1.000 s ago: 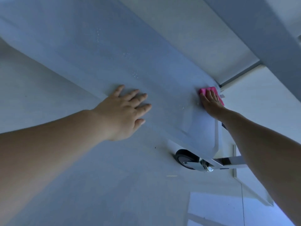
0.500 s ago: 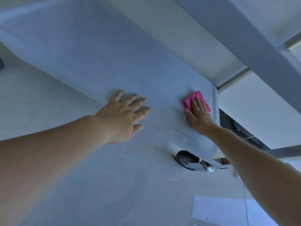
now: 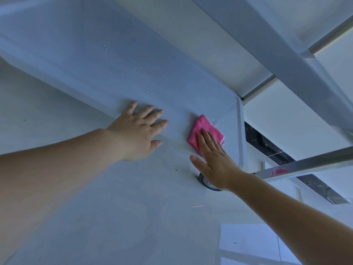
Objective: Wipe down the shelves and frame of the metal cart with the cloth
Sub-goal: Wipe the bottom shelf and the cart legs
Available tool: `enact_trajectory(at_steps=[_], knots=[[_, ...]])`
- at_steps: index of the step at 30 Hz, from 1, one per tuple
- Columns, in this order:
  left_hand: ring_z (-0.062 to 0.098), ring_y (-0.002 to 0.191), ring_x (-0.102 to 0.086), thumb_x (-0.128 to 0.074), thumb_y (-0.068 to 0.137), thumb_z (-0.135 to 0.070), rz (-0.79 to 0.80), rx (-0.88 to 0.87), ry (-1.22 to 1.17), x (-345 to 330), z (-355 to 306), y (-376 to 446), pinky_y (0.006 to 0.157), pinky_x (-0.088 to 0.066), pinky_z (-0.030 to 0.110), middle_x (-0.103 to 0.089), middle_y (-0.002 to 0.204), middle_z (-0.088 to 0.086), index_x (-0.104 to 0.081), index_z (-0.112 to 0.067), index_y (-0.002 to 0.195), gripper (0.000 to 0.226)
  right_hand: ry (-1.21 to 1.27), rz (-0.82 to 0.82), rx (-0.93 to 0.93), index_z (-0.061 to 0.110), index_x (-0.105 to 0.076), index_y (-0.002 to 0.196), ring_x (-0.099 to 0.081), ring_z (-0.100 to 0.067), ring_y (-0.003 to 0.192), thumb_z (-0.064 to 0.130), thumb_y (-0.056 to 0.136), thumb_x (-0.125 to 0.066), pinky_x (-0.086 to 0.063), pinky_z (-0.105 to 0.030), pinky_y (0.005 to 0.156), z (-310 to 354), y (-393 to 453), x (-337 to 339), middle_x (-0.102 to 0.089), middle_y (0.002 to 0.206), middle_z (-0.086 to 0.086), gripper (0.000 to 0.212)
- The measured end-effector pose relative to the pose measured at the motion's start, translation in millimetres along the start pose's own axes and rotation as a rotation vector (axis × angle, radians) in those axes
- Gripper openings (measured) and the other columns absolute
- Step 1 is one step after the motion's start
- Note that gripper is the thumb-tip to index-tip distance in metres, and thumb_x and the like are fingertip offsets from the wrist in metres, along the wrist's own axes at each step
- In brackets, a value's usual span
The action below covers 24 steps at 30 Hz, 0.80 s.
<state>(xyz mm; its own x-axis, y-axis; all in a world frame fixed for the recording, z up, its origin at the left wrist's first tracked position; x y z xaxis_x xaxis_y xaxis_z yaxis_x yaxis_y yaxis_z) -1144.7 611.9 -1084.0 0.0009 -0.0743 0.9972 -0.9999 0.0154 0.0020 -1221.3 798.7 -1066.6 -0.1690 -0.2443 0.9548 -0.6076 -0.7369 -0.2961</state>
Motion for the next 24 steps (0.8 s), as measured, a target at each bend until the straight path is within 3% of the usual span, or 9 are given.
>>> enact_trajectory(at_steps=[8, 12, 14, 16, 19, 22, 24], knots=[[0.016, 0.143, 0.009, -0.012, 0.093, -0.053, -0.035, 0.016, -0.010, 0.6, -0.5, -1.6, 0.114, 0.003, 0.048, 0.007, 0.157, -0.003, 0.003, -0.031, 0.146, 0.060, -0.044, 0.014, 0.044, 0.034, 0.024, 0.141, 0.022, -0.010, 0.142, 0.077, 0.079, 0.003, 0.009, -0.033, 0.116, -34.3, 22.4, -1.0, 0.022, 0.155, 0.006, 0.078], [0.014, 0.143, 0.007, -0.009, 0.092, -0.052, -0.049, 0.013, -0.046, 1.8, 0.6, -1.5, 0.113, 0.005, 0.046, 0.005, 0.157, -0.005, 0.001, -0.034, 0.146, 0.058, 0.028, 0.008, -0.126, 0.033, 0.016, 0.145, 0.022, -0.017, 0.138, 0.078, 0.079, -0.003, 0.012, -0.039, 0.108, -80.6, 62.0, 10.0, 0.024, 0.153, 0.004, 0.082], [0.014, 0.143, 0.006, -0.008, 0.092, -0.050, -0.065, 0.014, -0.059, 2.2, 0.5, -2.0, 0.113, 0.004, 0.045, 0.003, 0.157, -0.006, -0.001, -0.035, 0.146, 0.056, 0.106, 0.005, -0.259, 0.034, 0.010, 0.147, 0.023, -0.018, 0.137, 0.069, 0.087, -0.013, 0.010, -0.041, 0.106, -108.7, 83.4, 12.3, 0.022, 0.154, 0.003, 0.074], [0.012, 0.143, 0.005, -0.009, 0.093, -0.048, -0.079, 0.026, -0.086, 2.7, 0.8, -2.8, 0.113, 0.004, 0.043, 0.002, 0.157, -0.007, -0.004, -0.036, 0.145, 0.054, 0.106, -0.007, -0.323, 0.028, 0.002, 0.150, 0.016, -0.021, 0.144, 0.054, 0.095, -0.019, 0.008, -0.050, 0.114, -134.1, 108.6, 16.5, 0.015, 0.158, 0.000, 0.064], [0.008, 0.143, 0.002, -0.013, 0.096, -0.045, -0.054, 0.033, -0.176, 7.4, 3.0, 0.3, 0.114, 0.003, 0.039, 0.000, 0.157, -0.012, -0.009, -0.039, 0.145, 0.049, 0.007, 0.016, -0.375, 0.027, -0.004, 0.150, 0.010, -0.026, 0.145, 0.043, 0.099, -0.020, 0.003, -0.064, 0.110, -163.1, 145.8, 24.9, 0.009, 0.159, -0.004, 0.056], [0.007, 0.143, -0.001, -0.013, 0.096, -0.046, -0.007, 0.040, -0.180, 13.7, 15.4, 4.0, 0.114, -0.001, 0.034, -0.003, 0.157, -0.011, -0.011, -0.035, 0.146, 0.052, -0.021, 0.022, -0.412, 0.037, -0.007, 0.147, 0.010, -0.029, 0.145, 0.048, 0.098, -0.020, -0.001, -0.062, 0.112, -178.9, 172.4, 30.8, 0.008, 0.159, -0.006, 0.052], [0.011, 0.143, 0.005, -0.003, 0.090, -0.050, -0.038, 0.111, -0.113, 18.2, 33.9, -1.0, 0.114, 0.004, 0.036, 0.006, 0.157, -0.004, -0.001, -0.029, 0.147, 0.060, 0.000, 0.015, -0.434, 0.039, -0.008, 0.146, 0.011, -0.026, 0.145, 0.052, 0.097, -0.018, 0.000, -0.058, 0.114, -184.4, 184.4, 35.4, 0.007, 0.159, -0.006, 0.052]])
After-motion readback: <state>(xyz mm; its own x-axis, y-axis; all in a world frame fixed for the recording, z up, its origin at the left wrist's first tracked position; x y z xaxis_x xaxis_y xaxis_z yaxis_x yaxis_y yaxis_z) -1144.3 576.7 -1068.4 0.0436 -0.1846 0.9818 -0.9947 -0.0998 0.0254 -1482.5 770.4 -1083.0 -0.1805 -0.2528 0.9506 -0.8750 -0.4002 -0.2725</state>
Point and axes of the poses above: each hand's wrist, its own y-axis towards the middle knuckle, its own x-axis out of the back of the hand, z = x × y, the point moved 7 cm from there along y, towards the middle knuckle
